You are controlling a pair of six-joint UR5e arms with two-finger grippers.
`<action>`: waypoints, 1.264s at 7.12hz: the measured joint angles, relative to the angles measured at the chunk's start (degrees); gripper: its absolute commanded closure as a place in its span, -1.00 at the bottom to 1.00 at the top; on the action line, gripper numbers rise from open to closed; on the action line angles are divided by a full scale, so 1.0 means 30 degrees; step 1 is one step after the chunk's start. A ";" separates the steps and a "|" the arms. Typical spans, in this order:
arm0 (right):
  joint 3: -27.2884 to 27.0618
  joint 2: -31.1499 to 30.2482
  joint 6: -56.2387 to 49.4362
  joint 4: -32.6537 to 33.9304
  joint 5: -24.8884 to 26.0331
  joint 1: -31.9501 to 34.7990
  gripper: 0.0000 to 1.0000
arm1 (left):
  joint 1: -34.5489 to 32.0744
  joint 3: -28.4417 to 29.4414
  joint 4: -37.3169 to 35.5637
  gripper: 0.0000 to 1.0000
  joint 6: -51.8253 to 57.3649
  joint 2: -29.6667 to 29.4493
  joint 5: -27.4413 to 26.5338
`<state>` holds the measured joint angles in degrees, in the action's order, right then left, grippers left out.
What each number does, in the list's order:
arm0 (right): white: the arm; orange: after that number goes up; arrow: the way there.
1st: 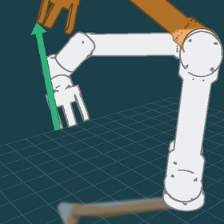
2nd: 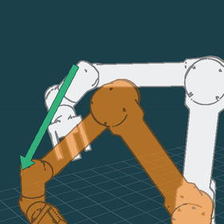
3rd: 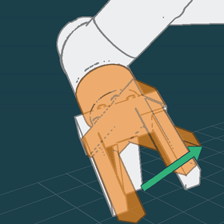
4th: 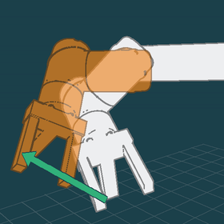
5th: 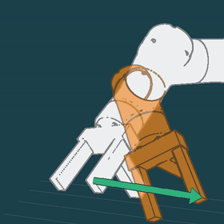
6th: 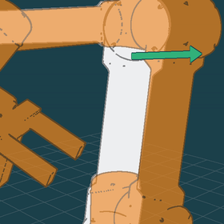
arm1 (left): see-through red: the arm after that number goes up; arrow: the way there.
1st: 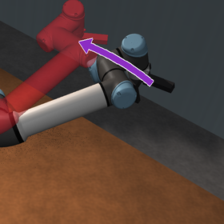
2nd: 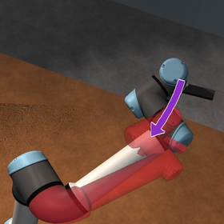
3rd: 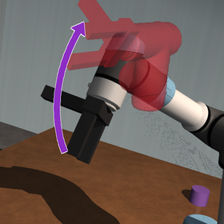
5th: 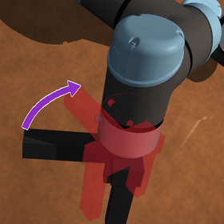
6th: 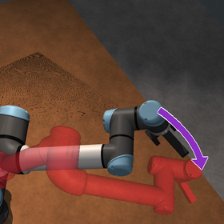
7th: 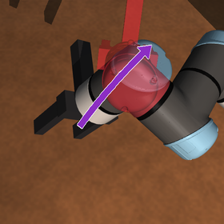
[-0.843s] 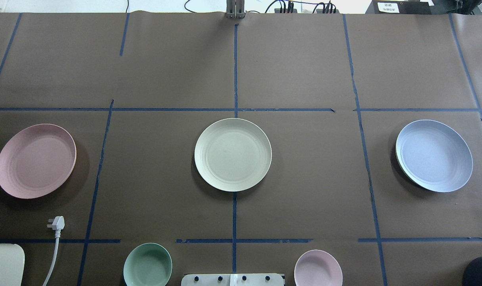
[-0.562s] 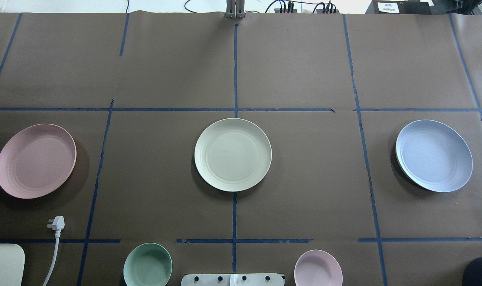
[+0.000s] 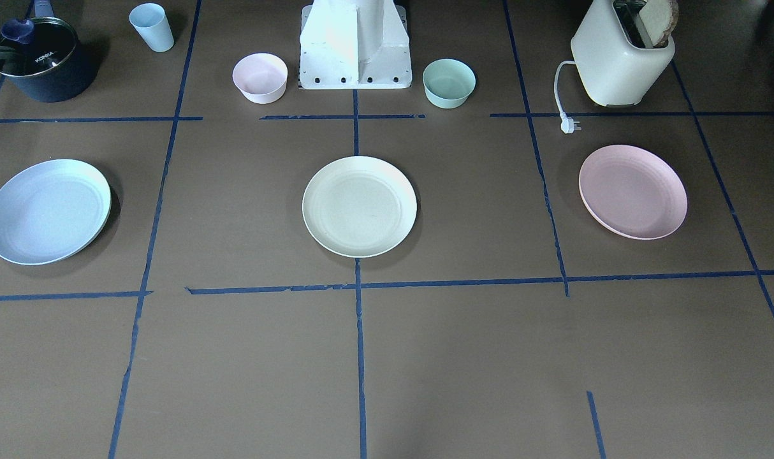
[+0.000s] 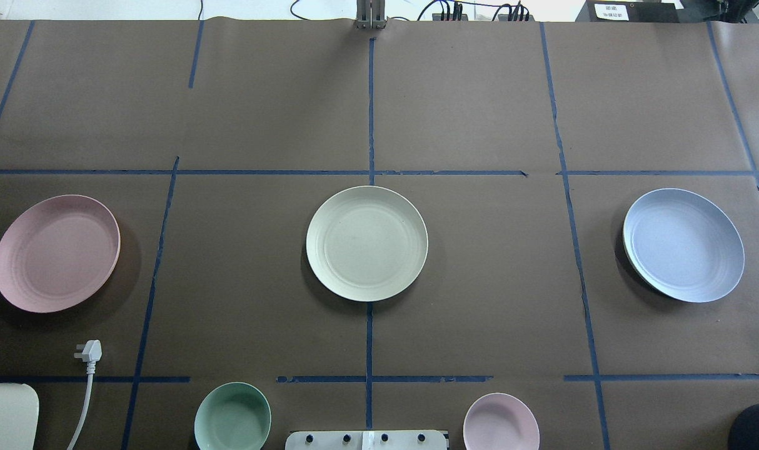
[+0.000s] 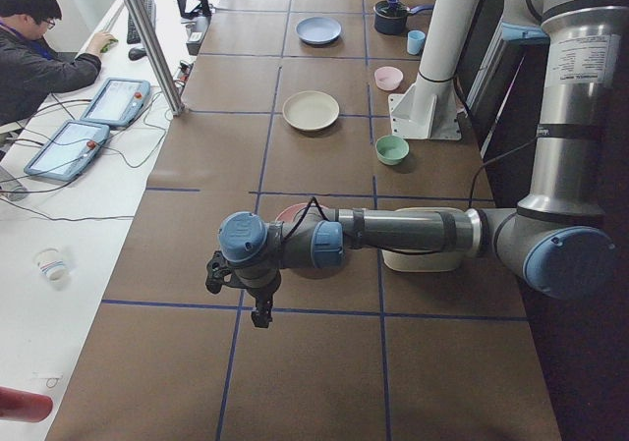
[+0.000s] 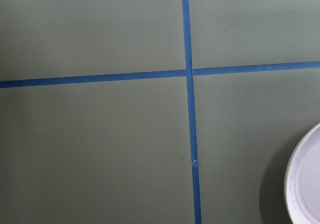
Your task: Stack three plates with pink and blue
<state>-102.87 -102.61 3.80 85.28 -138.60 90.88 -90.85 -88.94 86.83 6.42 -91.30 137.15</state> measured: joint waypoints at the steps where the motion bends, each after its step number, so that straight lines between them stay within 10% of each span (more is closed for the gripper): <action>1: -0.0025 0.0021 0.0041 -0.0005 -0.0008 0.0000 -1.00 | 0.0050 0.0013 0.0284 -1.00 -0.0223 0.0014 0.0057; 9: -0.0078 0.0071 0.0082 -0.0037 0.0040 -0.0001 -1.00 | 0.8644 0.1170 1.5126 -1.00 -1.7577 0.2342 -0.2471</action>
<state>-103.10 -102.40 4.04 85.17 -138.48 90.88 -64.92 -85.43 132.21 -46.31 -84.27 129.74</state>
